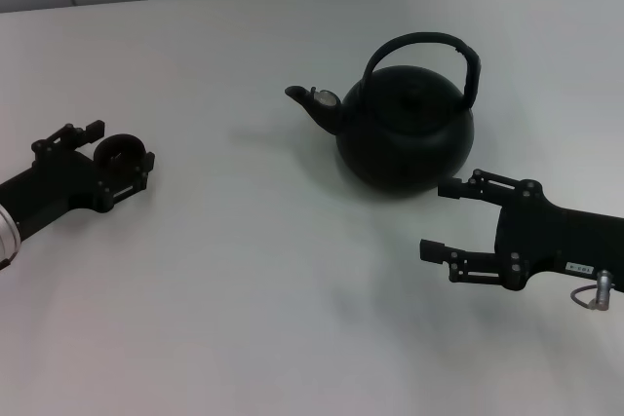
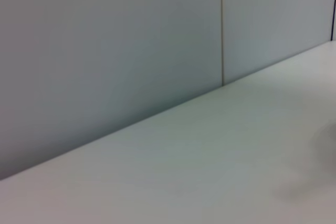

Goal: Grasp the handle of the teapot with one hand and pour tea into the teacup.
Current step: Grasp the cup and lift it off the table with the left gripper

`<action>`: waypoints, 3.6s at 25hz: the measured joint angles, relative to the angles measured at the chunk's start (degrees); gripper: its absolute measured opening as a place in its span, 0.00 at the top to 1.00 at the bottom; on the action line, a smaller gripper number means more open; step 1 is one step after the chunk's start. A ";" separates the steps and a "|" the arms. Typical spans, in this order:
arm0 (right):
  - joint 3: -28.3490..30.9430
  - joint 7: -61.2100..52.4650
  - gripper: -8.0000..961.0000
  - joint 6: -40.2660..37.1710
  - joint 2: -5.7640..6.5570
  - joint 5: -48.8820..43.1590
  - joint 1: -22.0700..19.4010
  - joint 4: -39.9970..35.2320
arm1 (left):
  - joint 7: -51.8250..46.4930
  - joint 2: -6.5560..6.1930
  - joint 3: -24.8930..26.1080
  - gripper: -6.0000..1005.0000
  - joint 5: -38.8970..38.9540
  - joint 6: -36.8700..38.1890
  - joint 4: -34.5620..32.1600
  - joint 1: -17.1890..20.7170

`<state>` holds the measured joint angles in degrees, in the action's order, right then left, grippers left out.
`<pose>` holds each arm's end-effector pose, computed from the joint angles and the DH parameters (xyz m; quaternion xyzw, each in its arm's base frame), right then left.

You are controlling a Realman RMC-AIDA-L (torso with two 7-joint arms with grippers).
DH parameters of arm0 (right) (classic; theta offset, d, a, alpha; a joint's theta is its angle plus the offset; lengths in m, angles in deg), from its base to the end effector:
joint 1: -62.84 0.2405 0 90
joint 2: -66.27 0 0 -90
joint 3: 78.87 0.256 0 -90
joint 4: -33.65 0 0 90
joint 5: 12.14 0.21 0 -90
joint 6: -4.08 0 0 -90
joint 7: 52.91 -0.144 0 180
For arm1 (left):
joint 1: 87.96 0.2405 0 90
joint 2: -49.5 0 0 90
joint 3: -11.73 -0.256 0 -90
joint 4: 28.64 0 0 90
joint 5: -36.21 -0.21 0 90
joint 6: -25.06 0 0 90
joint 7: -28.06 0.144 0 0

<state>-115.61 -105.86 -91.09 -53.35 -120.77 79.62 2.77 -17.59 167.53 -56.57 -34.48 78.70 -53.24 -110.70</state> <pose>0.3162 0.2477 -0.0088 -0.9257 0.1446 0.2897 0.1955 -0.3229 0.3382 -0.0368 -0.8938 -0.1833 -0.1679 0.3733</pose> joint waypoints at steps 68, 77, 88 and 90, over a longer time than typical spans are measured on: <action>0.09 -0.07 0.15 -0.01 0.09 0.00 -0.05 -0.30 | -2.62 0.14 -0.07 0.22 -4.86 -3.06 -1.35 -0.37; 0.09 -0.18 0.15 -0.01 0.09 0.00 -0.09 -0.32 | -2.73 0.09 -0.09 0.31 -4.91 -2.39 -1.39 -0.74; 0.24 -0.22 0.15 -0.90 0.09 0.06 -0.08 -0.42 | -5.36 0.96 -8.53 0.31 -4.49 1.05 -2.00 -4.05; 0.25 -0.22 0.15 -0.90 0.09 0.07 -0.08 -0.48 | -5.64 1.06 -10.21 0.31 -4.43 0.61 -1.63 -5.14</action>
<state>-115.35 -106.08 -91.99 -53.26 -120.70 79.54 2.29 -23.24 168.59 -66.78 -38.91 79.30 -54.87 -115.84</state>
